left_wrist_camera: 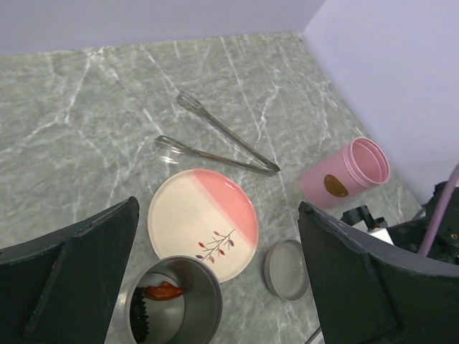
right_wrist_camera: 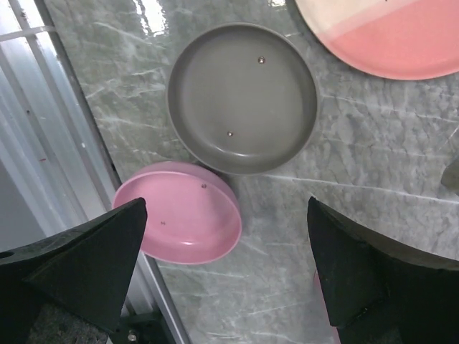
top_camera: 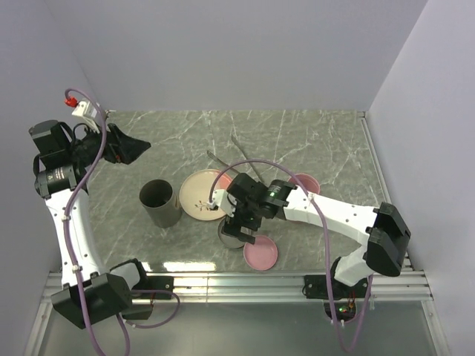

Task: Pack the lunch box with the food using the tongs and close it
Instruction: Pick up the box lid from the center of the board.

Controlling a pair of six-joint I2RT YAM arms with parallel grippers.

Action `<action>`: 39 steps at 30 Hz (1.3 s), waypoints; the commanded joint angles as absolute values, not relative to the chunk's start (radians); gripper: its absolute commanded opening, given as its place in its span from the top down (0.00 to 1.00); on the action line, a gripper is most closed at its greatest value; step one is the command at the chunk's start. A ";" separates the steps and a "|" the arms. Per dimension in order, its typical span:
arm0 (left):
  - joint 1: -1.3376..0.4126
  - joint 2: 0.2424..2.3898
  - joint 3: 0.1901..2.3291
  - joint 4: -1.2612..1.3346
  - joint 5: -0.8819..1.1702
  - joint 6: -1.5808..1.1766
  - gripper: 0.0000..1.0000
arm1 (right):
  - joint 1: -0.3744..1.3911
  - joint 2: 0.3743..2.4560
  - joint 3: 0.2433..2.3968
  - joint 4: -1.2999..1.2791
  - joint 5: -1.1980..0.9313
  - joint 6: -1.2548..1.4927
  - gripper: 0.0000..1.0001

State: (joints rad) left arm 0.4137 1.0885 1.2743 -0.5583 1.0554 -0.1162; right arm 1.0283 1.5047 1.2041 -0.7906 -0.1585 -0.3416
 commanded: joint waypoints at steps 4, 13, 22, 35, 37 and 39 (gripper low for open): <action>0.417 1.008 1.203 -0.425 1.154 -0.158 0.01 | 1.069 1.463 1.126 -0.620 -0.109 -0.333 0.13; 0.417 1.020 1.163 -0.324 1.164 -0.282 0.05 | 1.181 1.586 1.109 -0.515 -0.023 -0.356 0.27; 0.417 0.992 1.131 -0.262 1.150 -0.318 0.05 | 1.258 1.707 1.107 -0.472 0.081 -0.350 0.29; 0.419 0.988 1.126 -0.272 1.146 -0.281 0.05 | 1.266 1.787 1.160 -0.514 0.037 -0.334 0.42; 0.417 0.989 1.121 -0.256 1.147 -0.291 0.05 | 1.267 1.795 1.172 -0.518 0.023 -0.333 0.47; 0.417 0.989 1.103 -0.236 1.157 -0.328 0.05 | 1.266 1.801 1.187 -0.523 0.014 -0.333 0.50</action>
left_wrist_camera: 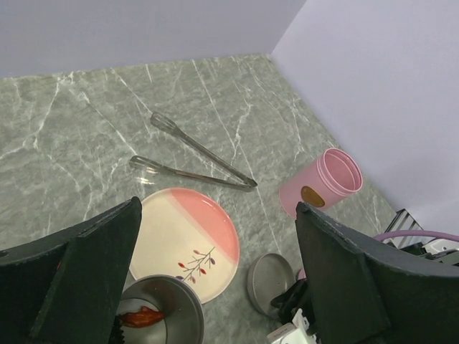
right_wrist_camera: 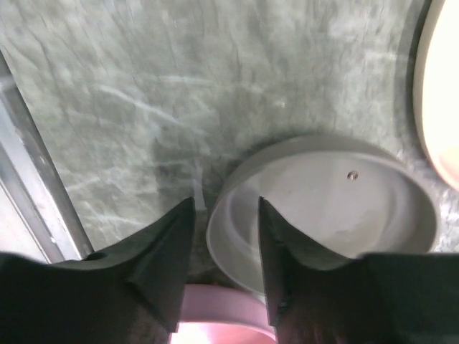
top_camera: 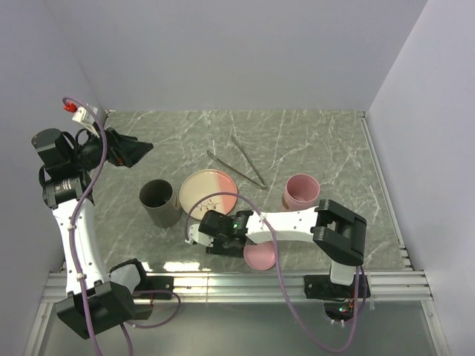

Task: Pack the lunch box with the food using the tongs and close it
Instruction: Pick up the box lid from the center of the board.

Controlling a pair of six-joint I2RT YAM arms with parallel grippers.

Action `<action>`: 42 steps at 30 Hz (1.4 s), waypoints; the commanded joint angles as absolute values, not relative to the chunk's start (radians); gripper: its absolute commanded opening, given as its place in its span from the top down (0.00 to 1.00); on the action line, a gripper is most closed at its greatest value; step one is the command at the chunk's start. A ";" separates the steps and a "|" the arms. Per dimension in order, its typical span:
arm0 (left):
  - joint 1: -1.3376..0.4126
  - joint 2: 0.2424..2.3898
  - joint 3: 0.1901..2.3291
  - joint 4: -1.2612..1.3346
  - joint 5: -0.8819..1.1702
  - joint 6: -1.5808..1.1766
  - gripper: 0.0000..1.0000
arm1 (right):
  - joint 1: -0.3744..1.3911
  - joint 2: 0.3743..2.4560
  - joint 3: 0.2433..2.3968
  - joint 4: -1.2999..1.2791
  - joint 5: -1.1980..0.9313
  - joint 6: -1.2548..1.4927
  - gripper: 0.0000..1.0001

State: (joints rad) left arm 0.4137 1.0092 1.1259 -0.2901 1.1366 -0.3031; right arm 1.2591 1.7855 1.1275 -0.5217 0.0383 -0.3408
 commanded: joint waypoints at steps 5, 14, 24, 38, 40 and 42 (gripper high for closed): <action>0.417 0.982 1.092 -0.210 1.147 -0.356 0.05 | 1.266 1.842 1.227 -0.512 0.003 -0.356 0.62; 0.417 0.979 1.094 -0.203 1.134 -0.379 0.06 | 1.233 1.887 1.325 -0.541 -0.041 -0.348 0.99; 0.417 0.966 1.063 -0.083 1.147 -0.495 0.07 | 1.064 1.787 1.623 -0.685 -0.302 -0.235 1.00; 0.353 0.807 0.796 0.647 1.039 -1.067 0.06 | 0.606 1.612 1.898 -0.429 -1.006 0.215 1.00; 0.273 0.792 0.770 0.673 0.970 -1.085 0.07 | 0.575 1.600 1.859 -0.206 -1.087 0.346 1.00; 0.185 0.766 0.752 0.710 0.919 -1.059 0.09 | 0.542 1.582 1.758 -0.003 -1.138 0.632 1.00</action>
State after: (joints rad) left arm 0.2760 0.8101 0.7670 0.5049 1.0222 -0.9749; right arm 0.5671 1.6131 1.8332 -0.3424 -0.9619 0.2626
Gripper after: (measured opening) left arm 0.923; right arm 0.019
